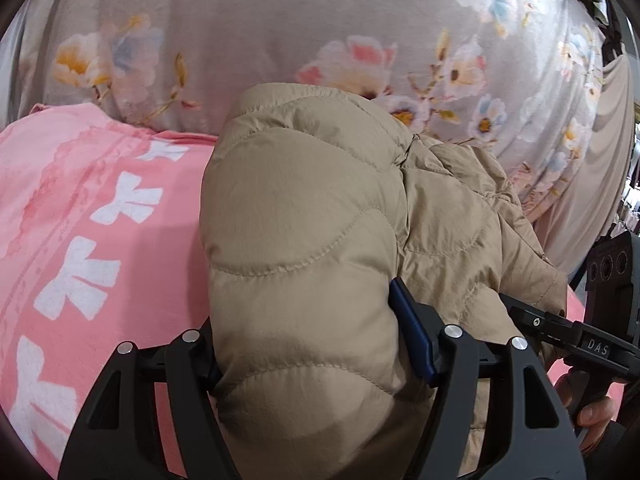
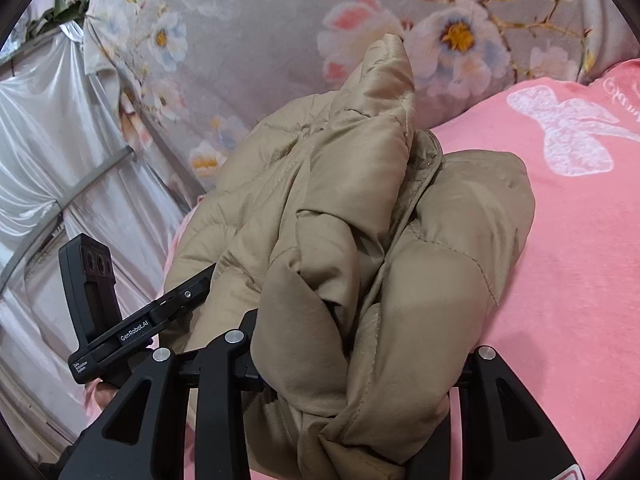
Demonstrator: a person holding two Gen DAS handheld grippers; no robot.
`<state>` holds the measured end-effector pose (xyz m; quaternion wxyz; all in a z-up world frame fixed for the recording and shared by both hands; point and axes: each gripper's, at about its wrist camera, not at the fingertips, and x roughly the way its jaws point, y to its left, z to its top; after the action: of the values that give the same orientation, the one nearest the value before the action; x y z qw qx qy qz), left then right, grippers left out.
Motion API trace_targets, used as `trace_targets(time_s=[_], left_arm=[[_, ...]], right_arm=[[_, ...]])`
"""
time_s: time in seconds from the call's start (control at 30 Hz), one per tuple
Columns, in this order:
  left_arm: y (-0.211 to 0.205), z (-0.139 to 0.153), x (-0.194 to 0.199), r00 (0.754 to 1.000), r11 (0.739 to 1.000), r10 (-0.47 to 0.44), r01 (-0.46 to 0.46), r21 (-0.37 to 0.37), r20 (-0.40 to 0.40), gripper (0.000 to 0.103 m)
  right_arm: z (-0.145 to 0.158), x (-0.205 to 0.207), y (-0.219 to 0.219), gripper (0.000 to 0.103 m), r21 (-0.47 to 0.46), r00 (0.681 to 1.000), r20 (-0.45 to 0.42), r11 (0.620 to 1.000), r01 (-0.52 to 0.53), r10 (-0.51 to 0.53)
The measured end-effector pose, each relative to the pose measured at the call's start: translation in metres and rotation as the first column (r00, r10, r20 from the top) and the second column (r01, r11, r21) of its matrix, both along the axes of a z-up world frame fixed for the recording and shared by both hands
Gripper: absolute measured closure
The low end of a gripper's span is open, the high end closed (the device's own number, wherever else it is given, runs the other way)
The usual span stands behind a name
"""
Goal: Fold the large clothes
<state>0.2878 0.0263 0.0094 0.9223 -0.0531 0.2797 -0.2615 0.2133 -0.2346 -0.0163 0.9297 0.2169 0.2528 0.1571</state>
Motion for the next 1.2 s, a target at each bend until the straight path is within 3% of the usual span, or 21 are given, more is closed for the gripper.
trace_targets(time_s=[0.13,0.47,0.77,0.93,1.07,1.2], left_arm=[[0.013,-0.022,0.018,0.999,1.000,0.017,-0.017,-0.001,-0.048,0.037],[0.014,-0.026,0.024,1.000,1.000,0.005,-0.004,0.016,-0.022,0.036],[0.016,-0.021,0.028,1.000,1.000,0.007,-0.007,0.022,-0.004,0.037],[0.029,-0.019,0.037,0.999,0.999,0.035,-0.035,0.001,0.009,0.038],[0.044,-0.030,0.045,0.999,0.998,0.048,-0.049,-0.049,-0.025,0.037],[0.052,-0.035,0.049,0.997,0.995,0.050,-0.055,-0.079,-0.060,0.035]], right_arm=[[-0.015,0.017,0.009,0.065,-0.021,1.000,-0.031,1.000,0.006,-0.006],[-0.035,0.024,0.012,0.064,0.011,0.997,-0.071,1.000,0.019,-0.018],[-0.017,0.022,0.027,0.066,-0.055,0.999,-0.016,0.998,0.039,-0.040],[-0.014,0.036,0.037,0.066,-0.090,1.000,-0.010,0.996,0.028,-0.029],[-0.019,0.049,0.043,0.066,-0.107,0.999,-0.038,0.994,0.020,-0.024],[-0.030,0.056,0.042,0.059,-0.097,0.996,-0.089,0.995,0.021,-0.030]])
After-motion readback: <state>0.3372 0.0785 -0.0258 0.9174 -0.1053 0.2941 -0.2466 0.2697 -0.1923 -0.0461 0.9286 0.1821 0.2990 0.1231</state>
